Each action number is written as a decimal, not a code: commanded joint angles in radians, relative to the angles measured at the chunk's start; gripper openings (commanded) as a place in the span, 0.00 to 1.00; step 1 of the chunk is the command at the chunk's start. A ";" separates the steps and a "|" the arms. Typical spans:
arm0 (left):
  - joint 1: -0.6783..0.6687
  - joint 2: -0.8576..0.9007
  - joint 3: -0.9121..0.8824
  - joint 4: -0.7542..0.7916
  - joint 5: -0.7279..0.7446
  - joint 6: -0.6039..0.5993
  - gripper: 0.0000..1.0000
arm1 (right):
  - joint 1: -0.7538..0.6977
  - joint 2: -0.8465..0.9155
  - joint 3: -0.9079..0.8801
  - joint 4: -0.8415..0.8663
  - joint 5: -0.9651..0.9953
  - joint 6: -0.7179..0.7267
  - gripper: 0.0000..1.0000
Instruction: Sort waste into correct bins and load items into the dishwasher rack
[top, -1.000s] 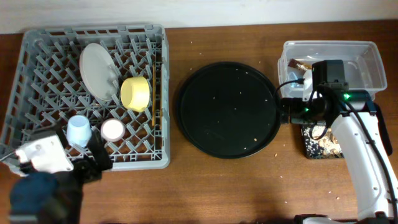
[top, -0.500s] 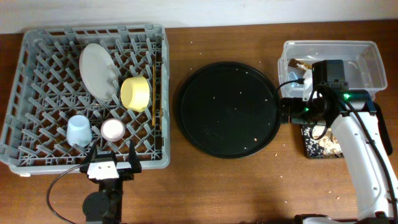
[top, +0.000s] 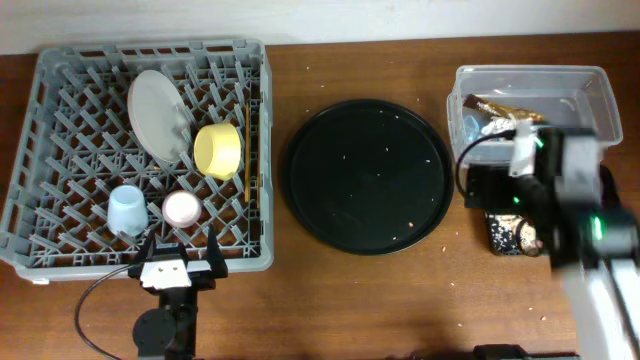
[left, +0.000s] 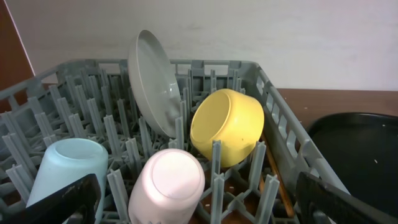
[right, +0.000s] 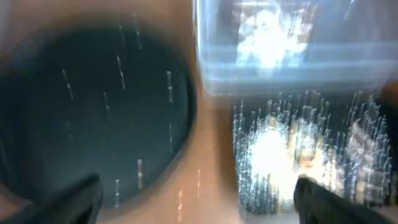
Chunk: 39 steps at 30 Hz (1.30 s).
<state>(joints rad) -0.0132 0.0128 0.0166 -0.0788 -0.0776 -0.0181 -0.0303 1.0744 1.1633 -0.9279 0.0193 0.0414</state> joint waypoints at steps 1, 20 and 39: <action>0.006 -0.008 -0.008 0.003 0.014 0.019 0.99 | -0.003 -0.322 -0.228 0.208 0.020 -0.069 0.98; 0.006 -0.008 -0.008 0.003 0.014 0.019 0.99 | -0.003 -1.065 -1.158 0.849 0.016 -0.068 0.98; 0.006 -0.008 -0.008 0.003 0.014 0.019 0.99 | -0.003 -1.064 -1.158 0.849 0.016 -0.068 0.98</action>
<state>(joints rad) -0.0132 0.0101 0.0147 -0.0772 -0.0742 -0.0147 -0.0303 0.0120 0.0109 -0.0704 0.0292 -0.0269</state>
